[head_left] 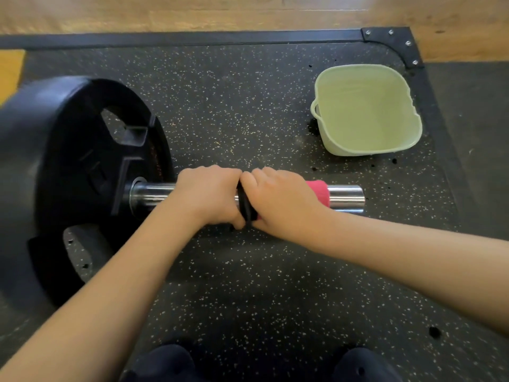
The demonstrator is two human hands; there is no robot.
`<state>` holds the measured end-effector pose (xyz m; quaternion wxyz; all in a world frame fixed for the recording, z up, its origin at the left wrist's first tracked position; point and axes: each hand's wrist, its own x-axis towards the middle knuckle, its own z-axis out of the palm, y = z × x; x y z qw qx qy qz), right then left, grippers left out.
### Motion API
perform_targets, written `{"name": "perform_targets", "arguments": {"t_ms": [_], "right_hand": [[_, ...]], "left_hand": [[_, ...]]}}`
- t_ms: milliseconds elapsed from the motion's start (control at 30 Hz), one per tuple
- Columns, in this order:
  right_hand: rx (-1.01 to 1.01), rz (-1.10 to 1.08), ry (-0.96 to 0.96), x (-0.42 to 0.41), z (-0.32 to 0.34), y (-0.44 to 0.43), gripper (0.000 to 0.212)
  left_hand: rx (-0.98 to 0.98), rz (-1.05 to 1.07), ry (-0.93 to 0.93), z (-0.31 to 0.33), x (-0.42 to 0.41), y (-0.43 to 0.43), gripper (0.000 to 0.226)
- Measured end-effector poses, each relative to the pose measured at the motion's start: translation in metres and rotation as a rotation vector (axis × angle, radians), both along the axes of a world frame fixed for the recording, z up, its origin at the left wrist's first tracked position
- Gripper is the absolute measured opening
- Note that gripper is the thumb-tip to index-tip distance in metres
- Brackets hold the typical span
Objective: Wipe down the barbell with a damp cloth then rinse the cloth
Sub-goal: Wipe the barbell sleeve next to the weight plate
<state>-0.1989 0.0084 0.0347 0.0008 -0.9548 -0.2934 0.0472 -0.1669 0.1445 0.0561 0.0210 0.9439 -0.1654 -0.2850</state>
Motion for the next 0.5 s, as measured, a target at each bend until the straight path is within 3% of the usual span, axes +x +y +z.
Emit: {"name": "perform_targets", "arguments": {"t_ms": [200,433,500], "right_hand": [[-0.009,-0.082,0.031,-0.007,0.001,-0.037,0.051],[-0.034,-0.193,-0.061,-0.025,-0.001,-0.081,0.051],[-0.034,-0.205,-0.046,-0.025,-0.001,-0.08,0.053]], "left_hand": [[-0.054,0.018,-0.162,-0.003,-0.01,0.0,0.066],[-0.154,-0.077,-0.808,-0.041,-0.043,0.006,0.042],[-0.19,-0.091,-0.872,-0.049,-0.046,0.009,0.041]]}}
